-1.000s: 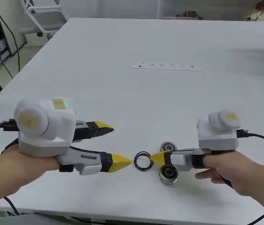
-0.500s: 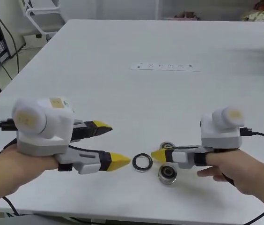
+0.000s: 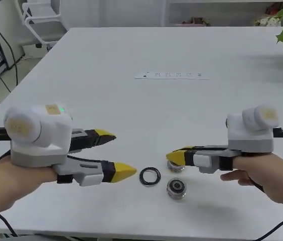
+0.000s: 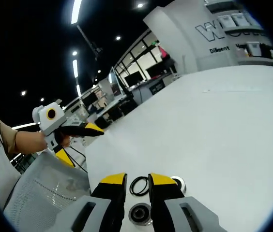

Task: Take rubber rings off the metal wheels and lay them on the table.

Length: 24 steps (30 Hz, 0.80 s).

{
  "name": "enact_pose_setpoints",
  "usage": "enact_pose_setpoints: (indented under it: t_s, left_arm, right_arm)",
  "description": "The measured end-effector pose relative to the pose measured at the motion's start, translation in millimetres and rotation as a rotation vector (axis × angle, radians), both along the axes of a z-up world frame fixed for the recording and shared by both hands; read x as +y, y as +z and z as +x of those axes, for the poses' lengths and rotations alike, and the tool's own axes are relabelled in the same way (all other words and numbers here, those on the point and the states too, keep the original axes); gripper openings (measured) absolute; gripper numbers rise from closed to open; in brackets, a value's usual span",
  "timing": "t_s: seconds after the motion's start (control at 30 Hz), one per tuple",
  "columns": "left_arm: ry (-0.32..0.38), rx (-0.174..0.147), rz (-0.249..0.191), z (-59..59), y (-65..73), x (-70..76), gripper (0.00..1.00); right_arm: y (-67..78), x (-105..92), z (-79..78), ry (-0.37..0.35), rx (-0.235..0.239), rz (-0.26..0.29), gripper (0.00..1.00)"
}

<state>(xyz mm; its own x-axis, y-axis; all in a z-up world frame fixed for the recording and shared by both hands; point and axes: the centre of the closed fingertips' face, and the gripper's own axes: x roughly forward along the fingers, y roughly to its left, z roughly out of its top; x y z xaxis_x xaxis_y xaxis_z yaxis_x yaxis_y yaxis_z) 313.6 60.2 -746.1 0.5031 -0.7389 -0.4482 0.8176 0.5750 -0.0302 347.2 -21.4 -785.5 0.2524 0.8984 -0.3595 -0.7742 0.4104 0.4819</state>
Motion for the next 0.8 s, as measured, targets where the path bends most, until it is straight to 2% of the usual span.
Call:
enact_pose_setpoints:
  t_s: [0.13,0.33,0.53,0.8]
  left_arm:
    - [0.002,0.002,-0.005,-2.9,2.9,-0.2,0.59]
    - [0.009,-0.001,-0.013,-6.2,9.4,0.7,0.60]
    - [0.007,-0.009,-0.010,-11.2,13.9,-1.1,0.62]
    - [-0.009,-0.023,0.004,-19.4,16.7,-5.1,0.65]
  right_arm:
    - [8.2,-4.9,-5.9,0.004,-0.033,-0.005,0.18]
    - [20.5,-14.3,-18.9,0.037,-0.117,-0.039,0.26]
    - [30.4,-25.1,-23.8,0.028,-0.156,-0.041,0.30]
    - [32.0,-43.7,-32.6,0.026,-0.229,-0.088,0.42]
